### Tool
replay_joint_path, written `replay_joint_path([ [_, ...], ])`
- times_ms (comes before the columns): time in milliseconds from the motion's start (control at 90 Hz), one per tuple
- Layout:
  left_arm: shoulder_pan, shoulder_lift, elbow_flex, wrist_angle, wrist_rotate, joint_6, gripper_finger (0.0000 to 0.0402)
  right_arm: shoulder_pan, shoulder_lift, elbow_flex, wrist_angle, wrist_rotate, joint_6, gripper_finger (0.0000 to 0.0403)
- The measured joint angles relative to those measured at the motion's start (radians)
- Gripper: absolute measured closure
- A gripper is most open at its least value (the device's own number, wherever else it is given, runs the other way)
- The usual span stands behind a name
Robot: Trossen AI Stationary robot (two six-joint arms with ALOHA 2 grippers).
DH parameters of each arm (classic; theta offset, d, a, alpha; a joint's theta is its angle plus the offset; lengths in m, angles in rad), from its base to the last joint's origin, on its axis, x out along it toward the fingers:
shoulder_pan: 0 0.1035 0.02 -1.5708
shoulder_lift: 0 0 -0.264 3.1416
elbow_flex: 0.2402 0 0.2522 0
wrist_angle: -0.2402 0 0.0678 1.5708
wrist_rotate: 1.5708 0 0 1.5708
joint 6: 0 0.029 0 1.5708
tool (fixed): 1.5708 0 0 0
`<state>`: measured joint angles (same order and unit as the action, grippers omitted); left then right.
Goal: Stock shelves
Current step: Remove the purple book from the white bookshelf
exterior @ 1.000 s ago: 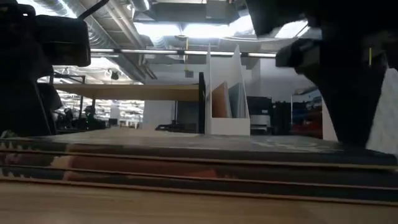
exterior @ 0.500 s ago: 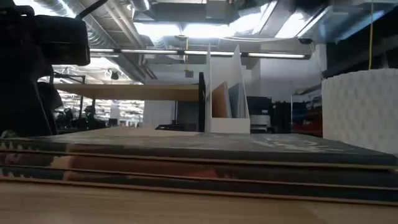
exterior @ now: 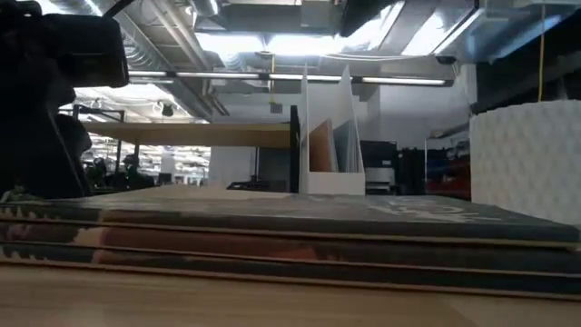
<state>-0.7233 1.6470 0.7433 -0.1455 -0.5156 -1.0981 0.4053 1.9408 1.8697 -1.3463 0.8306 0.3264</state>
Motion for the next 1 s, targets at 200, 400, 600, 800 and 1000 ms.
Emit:
replay_joint_path([
  [200,-0.026,0.000,0.000,0.001,-0.051,-0.004,0.0163,-0.027,-0.169,-0.264,0.519,-0.313,-0.161,0.0240],
  [400,-0.032,0.000,0.000,0.005,-0.060,-0.012,0.0163,-0.033,-0.385,-0.680,1.109,-0.268,-0.188,0.0240],
  [600,-0.013,0.000,0.000,0.005,-0.072,-0.012,0.0163,-0.100,-0.416,-0.920,1.494,0.050,-0.204,0.0240],
  [800,0.006,-0.001,0.000,0.007,-0.073,-0.013,0.0163,-0.198,-0.329,-0.932,1.534,0.086,-0.204,0.0240],
  [1000,0.016,-0.001,0.000,0.008,-0.073,-0.020,0.0163,-0.268,-0.251,-0.916,1.537,0.235,-0.203,0.0240],
])
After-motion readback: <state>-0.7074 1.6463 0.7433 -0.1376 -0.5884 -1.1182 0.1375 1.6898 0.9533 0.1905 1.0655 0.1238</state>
